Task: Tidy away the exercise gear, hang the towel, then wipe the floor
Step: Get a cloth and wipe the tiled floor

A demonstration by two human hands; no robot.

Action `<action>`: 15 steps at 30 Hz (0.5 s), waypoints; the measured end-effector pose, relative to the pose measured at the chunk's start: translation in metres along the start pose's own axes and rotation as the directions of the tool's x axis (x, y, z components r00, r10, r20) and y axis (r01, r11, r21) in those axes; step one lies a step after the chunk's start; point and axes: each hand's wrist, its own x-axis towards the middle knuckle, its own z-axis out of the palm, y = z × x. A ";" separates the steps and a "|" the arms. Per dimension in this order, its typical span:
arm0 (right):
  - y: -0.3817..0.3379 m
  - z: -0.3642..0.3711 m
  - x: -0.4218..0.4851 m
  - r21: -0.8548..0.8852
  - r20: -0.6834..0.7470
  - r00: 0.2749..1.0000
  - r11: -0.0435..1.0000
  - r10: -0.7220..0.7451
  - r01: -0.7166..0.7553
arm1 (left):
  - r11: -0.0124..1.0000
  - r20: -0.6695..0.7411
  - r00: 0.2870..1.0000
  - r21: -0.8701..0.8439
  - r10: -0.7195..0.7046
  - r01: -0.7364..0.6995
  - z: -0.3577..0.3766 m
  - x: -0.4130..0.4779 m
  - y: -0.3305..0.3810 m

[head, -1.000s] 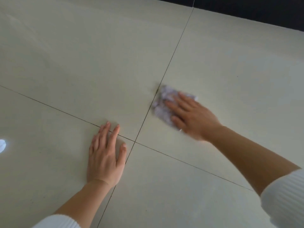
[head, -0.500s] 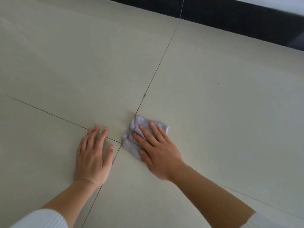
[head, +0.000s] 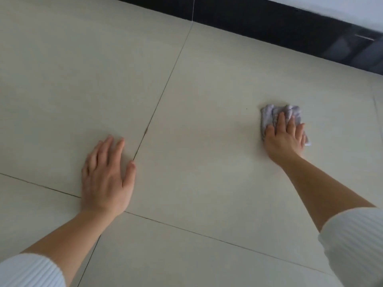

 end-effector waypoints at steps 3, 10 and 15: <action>-0.051 0.007 0.013 0.027 0.019 1.000 1.000 -0.010 0.009 | 1.000 0.017 1.000 0.004 -0.015 0.015 -0.001 0.002 0.003; -0.132 0.048 -0.078 -0.089 0.221 0.625 0.623 -0.749 0.778 | 0.998 0.075 0.996 0.042 -0.049 0.046 -0.005 0.003 0.004; -0.064 0.040 -0.037 -0.167 0.225 0.483 0.455 -0.846 0.875 | 0.998 0.095 0.994 0.042 -0.059 0.055 -0.006 0.004 0.004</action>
